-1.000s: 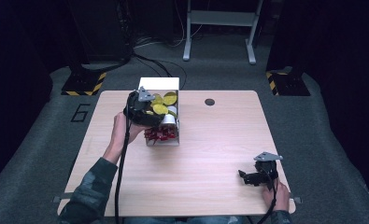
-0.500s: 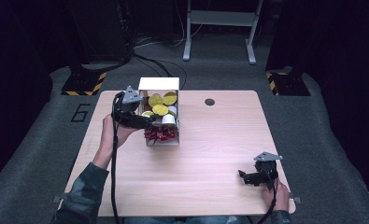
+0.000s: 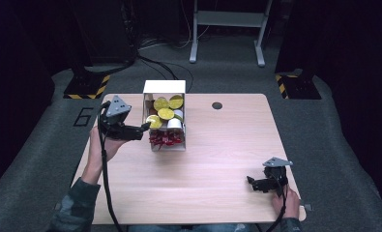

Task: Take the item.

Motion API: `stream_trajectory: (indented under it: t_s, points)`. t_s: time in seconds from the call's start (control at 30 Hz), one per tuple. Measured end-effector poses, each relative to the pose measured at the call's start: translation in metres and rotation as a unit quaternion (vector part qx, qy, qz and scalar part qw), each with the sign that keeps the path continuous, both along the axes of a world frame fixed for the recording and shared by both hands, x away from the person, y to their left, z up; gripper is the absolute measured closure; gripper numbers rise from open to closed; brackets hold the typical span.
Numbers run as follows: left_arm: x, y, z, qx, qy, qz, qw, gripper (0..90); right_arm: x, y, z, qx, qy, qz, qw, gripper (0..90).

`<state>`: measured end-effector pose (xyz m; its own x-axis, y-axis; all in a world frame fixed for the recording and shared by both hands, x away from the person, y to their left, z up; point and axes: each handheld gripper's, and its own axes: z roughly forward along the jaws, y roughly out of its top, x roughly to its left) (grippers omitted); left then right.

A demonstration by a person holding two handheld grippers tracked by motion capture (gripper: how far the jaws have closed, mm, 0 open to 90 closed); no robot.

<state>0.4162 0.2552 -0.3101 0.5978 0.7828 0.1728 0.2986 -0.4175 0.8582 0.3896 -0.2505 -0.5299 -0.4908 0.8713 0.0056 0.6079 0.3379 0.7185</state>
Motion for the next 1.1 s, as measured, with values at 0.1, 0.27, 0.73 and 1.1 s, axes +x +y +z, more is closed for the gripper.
stream_trajectory:
  t_s: [0.1, 0.27, 0.73, 1.1]
  points:
    - [-0.005, 0.008, -0.004, -0.002, -0.001, 0.007, 1.0000, 13.0, 0.000, 0.000, 0.000, 0.000, 0.000, 0.000, 1.0000, 0.0]
    - [-0.012, 0.021, -0.008, -0.002, -0.001, 0.019, 0.9998, 12.8, 0.000, 0.000, 0.000, 0.000, 0.000, 0.000, 1.0000, 0.0]
    - [-0.026, 0.049, -0.035, -0.010, 0.017, 0.050, 0.9986, 11.3, 0.000, 0.000, 0.000, 0.000, 0.000, 0.000, 1.0000, 0.0]
    - [-0.037, 0.071, -0.071, -0.021, 0.045, 0.078, 0.9957, 9.4, 0.000, 0.000, 0.000, 0.000, 0.000, 0.000, 1.0000, 0.0]
